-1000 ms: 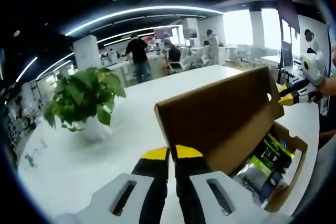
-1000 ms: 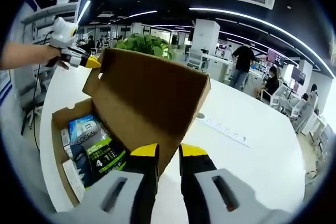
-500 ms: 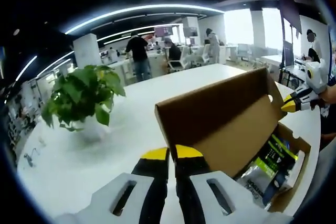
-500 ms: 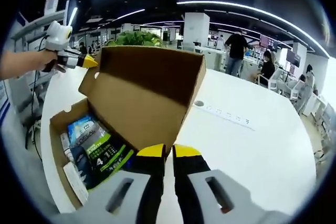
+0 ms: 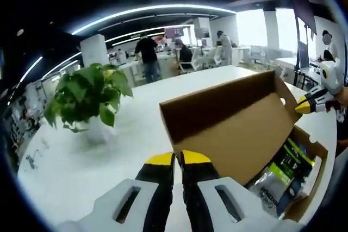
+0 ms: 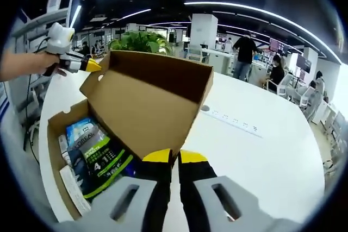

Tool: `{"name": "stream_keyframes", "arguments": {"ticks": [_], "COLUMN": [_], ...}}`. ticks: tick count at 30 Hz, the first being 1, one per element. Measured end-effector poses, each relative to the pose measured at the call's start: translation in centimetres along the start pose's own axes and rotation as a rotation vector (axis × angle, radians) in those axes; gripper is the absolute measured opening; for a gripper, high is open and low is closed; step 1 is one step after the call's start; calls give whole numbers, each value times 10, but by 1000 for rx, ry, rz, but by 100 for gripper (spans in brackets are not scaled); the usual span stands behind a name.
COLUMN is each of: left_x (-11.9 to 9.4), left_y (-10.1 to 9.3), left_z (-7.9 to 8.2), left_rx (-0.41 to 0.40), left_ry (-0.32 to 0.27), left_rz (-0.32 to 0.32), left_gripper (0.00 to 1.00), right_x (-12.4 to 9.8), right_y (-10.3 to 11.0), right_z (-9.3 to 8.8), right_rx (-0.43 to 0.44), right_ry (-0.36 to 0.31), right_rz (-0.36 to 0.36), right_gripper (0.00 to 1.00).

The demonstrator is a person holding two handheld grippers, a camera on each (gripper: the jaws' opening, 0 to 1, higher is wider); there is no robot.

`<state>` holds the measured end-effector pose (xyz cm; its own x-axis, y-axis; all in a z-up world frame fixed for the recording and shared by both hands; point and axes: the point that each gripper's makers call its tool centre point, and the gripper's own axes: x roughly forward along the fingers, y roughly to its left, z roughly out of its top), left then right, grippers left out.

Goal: Operate the shoe box by opening the lid, removing the specified soft item, and placing it in the target area until the item is outside and the box remains undamaged.

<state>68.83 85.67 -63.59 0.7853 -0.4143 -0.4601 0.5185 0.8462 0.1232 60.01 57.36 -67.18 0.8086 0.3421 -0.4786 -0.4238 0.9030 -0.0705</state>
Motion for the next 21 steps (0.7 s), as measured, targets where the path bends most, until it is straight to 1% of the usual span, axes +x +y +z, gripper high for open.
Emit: {"name": "stream_keyframes", "arguments": {"ticks": [5,10,16,21], "left_x": [-6,-10,-14,-13], "left_y": [-5,-10,-14,-14], "left_z": [-18,-33,-44,-47], "left_rx": [-52,-85,-119,-147], "left_ry": [14,29,43,48], "left_rz": [7,11,12,19], "left_gripper": [1,1,1,0], "right_x": [2,4,9,13], "right_y": [-1,-2,-4,-6], "right_z": [0,0,-1,-3], "right_rx": [-4,-14,-27,-33], "right_ry": [4,12,32,50], "right_rz": [3,8,13,17], "right_gripper": [2,2,3,3]}}
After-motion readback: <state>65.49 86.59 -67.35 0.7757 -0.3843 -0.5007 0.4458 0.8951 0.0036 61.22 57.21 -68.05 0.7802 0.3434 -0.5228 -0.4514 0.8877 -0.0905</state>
